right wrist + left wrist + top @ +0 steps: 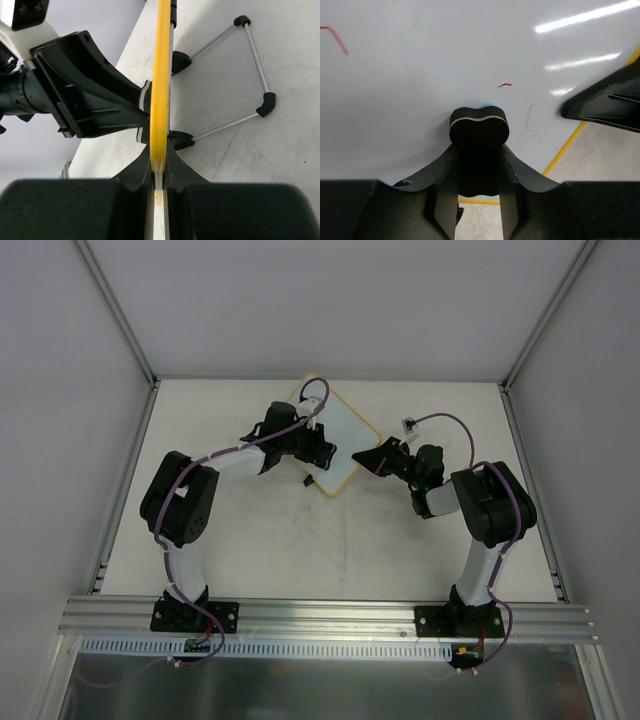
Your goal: Erase the whiteboard
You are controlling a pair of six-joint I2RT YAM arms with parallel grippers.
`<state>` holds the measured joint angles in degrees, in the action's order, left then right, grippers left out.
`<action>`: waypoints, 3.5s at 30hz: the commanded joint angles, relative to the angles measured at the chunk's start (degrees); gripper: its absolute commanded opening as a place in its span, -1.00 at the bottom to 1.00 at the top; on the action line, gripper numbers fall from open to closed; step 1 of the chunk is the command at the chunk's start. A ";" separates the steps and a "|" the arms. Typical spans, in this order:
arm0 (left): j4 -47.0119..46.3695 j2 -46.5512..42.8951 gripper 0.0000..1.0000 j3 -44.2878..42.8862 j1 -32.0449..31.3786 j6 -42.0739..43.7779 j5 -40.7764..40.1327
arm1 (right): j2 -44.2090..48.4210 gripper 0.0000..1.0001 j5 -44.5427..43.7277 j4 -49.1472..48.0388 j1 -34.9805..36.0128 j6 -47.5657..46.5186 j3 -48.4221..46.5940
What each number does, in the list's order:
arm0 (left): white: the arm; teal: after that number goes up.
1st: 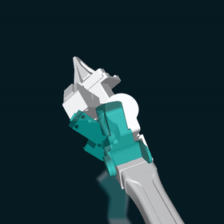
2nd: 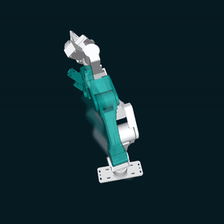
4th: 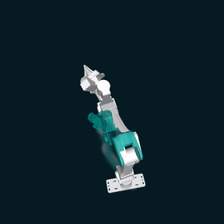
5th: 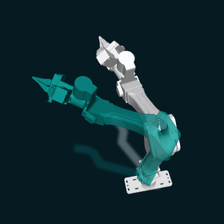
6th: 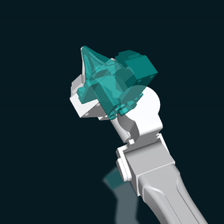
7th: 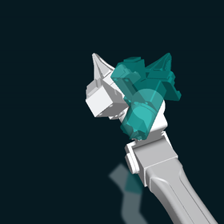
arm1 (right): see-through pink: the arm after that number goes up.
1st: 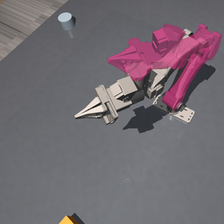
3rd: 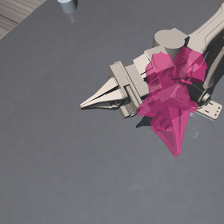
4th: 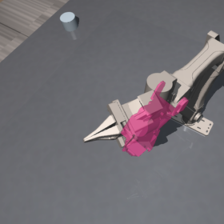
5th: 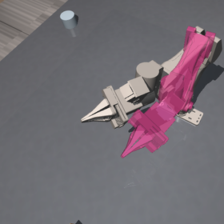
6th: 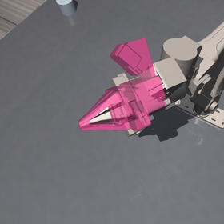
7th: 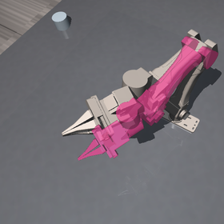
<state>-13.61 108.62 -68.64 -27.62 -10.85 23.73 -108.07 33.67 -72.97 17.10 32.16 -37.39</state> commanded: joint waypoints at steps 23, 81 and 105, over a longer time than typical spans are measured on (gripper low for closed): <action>11.76 3.00 -1.00 -4.13 -4.98 0.04 -12.04 | 2.07 -1.00 2.36 -12.90 0.83 0.09 -1.64; 18.44 7.84 -1.00 -21.71 -11.93 2.07 -11.60 | 1.81 -1.00 2.89 -13.16 1.18 0.53 -1.99; 18.44 6.78 -1.00 -20.83 -4.83 3.20 -7.29 | 1.90 -1.00 2.89 -13.34 1.27 0.62 -1.81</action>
<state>4.69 114.19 -89.38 -35.22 -6.87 13.93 -108.07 33.63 -72.66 16.91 32.80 -37.41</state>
